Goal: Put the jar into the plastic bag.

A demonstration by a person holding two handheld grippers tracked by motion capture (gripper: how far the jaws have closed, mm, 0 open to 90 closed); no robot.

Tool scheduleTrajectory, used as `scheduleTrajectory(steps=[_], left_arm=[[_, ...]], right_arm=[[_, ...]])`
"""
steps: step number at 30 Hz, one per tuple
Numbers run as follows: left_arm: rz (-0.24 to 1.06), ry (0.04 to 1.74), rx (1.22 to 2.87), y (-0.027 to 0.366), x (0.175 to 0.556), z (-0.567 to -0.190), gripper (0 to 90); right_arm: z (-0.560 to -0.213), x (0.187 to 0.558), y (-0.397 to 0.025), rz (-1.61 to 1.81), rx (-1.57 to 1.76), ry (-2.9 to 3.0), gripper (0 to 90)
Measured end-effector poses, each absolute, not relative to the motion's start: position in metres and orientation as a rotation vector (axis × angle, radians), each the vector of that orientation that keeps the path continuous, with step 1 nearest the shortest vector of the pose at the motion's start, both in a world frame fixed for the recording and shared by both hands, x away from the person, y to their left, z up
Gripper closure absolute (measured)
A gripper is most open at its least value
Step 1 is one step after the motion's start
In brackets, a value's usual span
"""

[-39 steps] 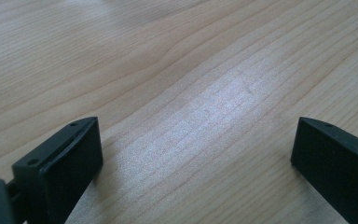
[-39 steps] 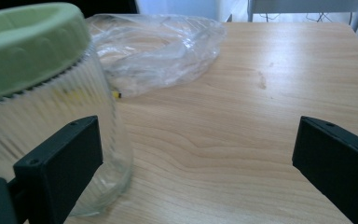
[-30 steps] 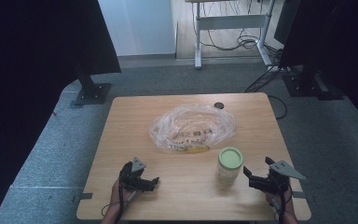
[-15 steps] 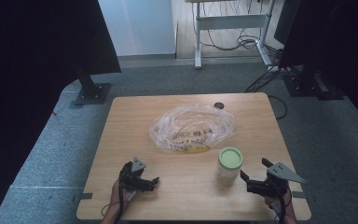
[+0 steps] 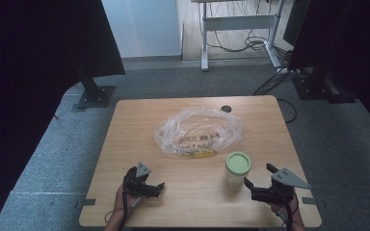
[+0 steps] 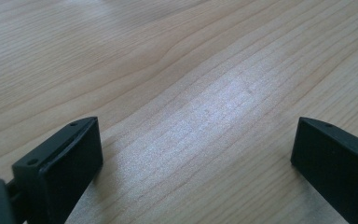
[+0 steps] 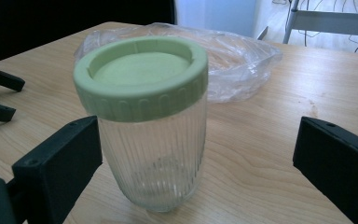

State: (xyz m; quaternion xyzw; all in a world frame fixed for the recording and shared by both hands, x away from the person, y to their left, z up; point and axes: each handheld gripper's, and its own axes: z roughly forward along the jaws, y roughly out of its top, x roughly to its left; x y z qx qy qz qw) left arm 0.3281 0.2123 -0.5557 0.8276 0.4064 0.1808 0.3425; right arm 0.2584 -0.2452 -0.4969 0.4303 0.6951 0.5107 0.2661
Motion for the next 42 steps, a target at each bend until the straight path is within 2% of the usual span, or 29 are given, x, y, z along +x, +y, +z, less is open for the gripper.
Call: scheduleTrajectory(steps=[42], left_arm=[[0.470,1.056,2.152,0.212,0.328,-0.556,1.5]], right_arm=[[-0.494,0.282,-0.209,1.307,1.133,1.982,0.5]])
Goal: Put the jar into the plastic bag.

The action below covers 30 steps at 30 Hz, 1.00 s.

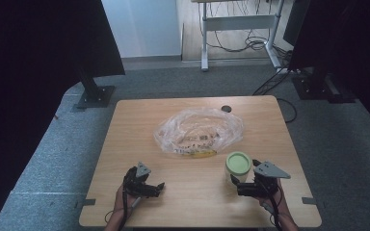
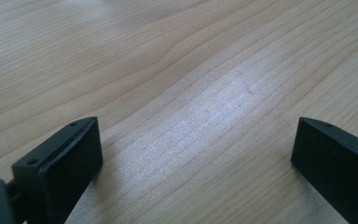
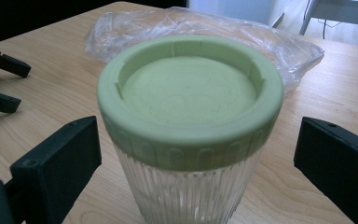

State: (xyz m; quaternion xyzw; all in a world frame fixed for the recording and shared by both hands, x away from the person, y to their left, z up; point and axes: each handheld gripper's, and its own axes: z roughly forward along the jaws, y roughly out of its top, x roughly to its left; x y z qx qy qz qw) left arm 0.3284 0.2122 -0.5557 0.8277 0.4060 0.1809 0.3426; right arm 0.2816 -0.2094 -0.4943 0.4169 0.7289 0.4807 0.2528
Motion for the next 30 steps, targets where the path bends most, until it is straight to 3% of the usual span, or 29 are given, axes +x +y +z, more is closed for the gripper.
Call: scheduleTrajectory(steps=[30], left_arm=[[0.470,1.056,2.151,0.212,0.328,-0.556,1.4]], right_arm=[[-0.508,0.307,-0.189,1.260,1.163,1.986,1.6]])
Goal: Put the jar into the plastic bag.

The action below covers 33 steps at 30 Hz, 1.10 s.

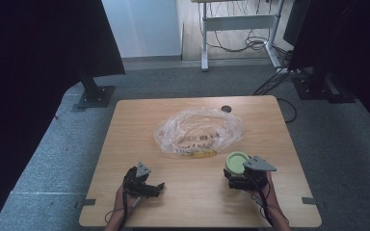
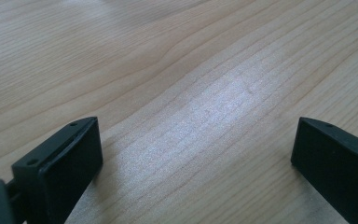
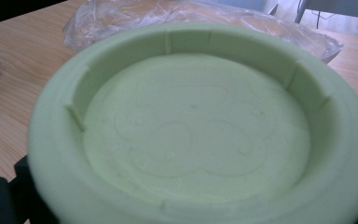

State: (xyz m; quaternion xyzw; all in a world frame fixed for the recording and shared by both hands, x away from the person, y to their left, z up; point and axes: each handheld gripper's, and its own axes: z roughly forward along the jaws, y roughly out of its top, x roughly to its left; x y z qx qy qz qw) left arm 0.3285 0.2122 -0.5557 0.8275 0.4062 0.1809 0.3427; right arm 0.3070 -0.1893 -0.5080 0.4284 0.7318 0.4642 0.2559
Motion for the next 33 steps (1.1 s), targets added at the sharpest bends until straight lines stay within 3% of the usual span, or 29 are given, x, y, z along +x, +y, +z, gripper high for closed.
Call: scheduleTrajectory(steps=[8,33], left_arm=[[0.470,1.056,2.152,0.2122,0.3284,-0.5557,1.5],[0.471,1.055,2.152,0.2122,0.3284,-0.5557,1.5]], right_arm=[[-0.5128,0.3068,-0.1879,1.297,1.150,1.990,10.0],[-0.5065,0.3016,-0.1881,1.301,1.105,1.940,11.1]])
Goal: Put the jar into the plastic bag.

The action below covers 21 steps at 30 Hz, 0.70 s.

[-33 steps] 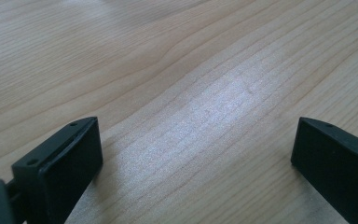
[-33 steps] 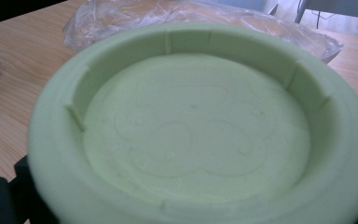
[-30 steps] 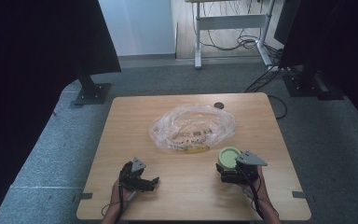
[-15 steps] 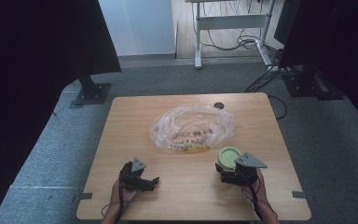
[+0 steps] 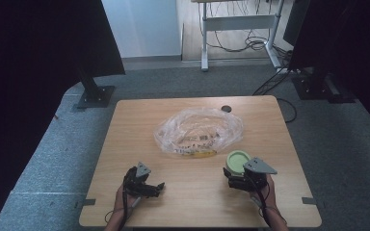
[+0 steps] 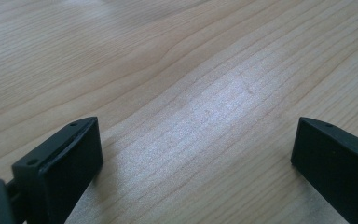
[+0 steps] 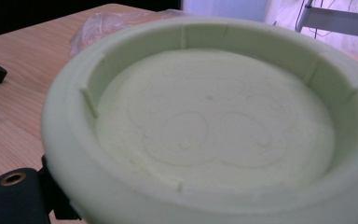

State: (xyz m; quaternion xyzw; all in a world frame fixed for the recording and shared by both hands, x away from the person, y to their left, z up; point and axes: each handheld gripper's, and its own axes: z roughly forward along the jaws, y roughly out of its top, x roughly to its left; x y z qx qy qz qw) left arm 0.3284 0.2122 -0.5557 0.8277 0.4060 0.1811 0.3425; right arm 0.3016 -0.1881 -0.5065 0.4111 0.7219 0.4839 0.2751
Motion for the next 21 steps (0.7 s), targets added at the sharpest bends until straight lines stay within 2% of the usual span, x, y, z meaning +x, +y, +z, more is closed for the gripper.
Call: scheduleTrajectory(steps=[21], left_arm=[[0.473,1.060,2.150,0.212,0.328,-0.556,1.5]], right_arm=[[-0.485,0.304,-0.178,1.327,1.064,1.929,11.1]])
